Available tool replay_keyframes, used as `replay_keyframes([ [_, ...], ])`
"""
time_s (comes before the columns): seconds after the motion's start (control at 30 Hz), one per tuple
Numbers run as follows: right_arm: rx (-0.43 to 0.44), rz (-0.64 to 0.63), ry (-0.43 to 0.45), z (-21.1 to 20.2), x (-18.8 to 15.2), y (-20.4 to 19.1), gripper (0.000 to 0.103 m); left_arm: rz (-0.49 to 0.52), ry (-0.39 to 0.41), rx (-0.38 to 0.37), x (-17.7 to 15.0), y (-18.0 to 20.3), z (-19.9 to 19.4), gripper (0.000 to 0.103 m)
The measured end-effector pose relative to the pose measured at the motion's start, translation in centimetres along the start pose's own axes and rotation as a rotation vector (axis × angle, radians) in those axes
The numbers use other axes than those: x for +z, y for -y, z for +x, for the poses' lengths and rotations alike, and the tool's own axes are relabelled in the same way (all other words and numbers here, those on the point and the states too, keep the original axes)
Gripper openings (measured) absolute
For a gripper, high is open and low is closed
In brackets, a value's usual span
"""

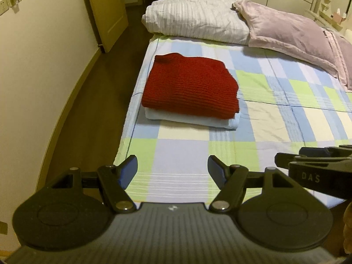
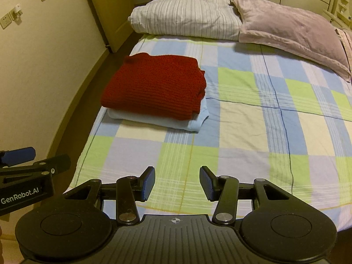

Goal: Fold clothes

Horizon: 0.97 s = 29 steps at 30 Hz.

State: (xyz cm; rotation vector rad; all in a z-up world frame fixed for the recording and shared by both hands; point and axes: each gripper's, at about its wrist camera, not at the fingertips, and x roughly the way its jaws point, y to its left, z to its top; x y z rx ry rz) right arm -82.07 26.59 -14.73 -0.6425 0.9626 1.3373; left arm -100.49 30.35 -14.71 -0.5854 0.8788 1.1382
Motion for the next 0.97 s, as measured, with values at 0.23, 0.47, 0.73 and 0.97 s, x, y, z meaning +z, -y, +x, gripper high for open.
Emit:
replay_keyframes([
  [0.23,-0.002,0.008,-0.020,1.1,0.2,0.1,0.049,-0.010,-0.014,-0.007,0.5,-0.4,0.9,0.067],
  [0.47,0.004,-0.002,-0.028,2.6,0.3,0.3,0.049,-0.009,-0.013,0.000,0.5,-0.1,2.4,0.067],
  [0.73,0.011,-0.026,-0.032,3.8,1.1,0.1,0.049,-0.047,-0.024,0.001,0.8,-0.8,3.5,0.067],
  [0.97,0.017,-0.044,-0.030,3.9,1.9,-0.4,0.049,-0.061,-0.016,0.005,1.6,-1.1,3.3,0.067],
])
